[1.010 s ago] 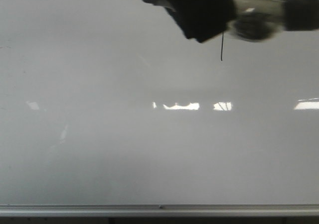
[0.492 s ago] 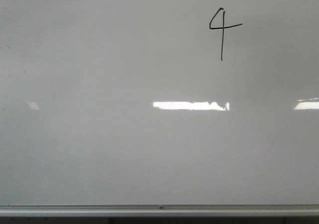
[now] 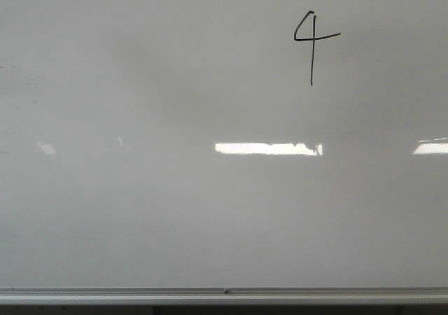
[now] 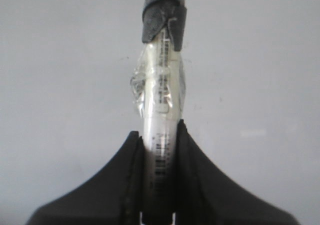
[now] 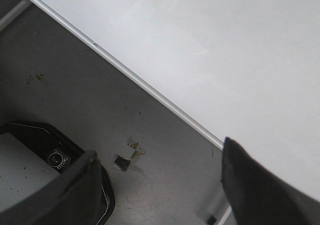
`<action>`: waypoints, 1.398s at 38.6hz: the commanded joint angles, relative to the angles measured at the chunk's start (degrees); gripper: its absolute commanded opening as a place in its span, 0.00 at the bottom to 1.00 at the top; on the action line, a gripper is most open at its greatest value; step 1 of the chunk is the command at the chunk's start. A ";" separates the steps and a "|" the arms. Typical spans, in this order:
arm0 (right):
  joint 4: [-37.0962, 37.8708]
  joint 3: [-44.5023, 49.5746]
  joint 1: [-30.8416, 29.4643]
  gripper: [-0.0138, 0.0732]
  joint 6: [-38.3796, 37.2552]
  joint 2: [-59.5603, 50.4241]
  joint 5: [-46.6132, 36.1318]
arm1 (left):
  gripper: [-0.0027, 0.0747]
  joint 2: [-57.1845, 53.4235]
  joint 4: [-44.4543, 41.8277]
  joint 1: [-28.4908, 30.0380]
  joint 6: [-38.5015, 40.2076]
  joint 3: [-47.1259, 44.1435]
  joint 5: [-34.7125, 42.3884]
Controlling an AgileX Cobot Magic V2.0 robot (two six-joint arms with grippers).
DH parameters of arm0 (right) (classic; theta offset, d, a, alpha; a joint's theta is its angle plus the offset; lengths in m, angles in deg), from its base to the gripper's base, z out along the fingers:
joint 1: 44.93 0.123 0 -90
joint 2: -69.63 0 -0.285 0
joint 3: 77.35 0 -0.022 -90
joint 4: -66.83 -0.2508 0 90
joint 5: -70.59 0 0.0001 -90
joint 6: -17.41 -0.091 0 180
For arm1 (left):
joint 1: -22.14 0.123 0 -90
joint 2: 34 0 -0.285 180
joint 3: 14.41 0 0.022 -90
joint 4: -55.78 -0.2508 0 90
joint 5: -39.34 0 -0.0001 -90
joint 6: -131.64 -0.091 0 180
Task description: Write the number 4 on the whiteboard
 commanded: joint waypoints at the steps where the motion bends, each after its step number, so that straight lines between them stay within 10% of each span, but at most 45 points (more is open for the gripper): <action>1: -0.20 -1.71 -0.42 0.77 -0.02 -0.34 -3.01 | 0.01 2.26 1.02 1.83 1.01 1.30 11.53; 17: -0.20 -1.71 -0.42 0.77 -0.02 -0.28 -3.96 | 0.04 18.08 3.83 2.24 1.01 1.58 30.07; 32: -0.25 -1.71 -0.42 0.77 -0.02 -0.28 -4.24 | 0.53 22.41 3.83 2.24 0.90 1.66 36.43; 54: 4.72 -1.61 -0.42 0.77 -17.43 -7.16 -3.56 | 0.52 -2.86 3.49 -2.00 0.13 4.59 4.69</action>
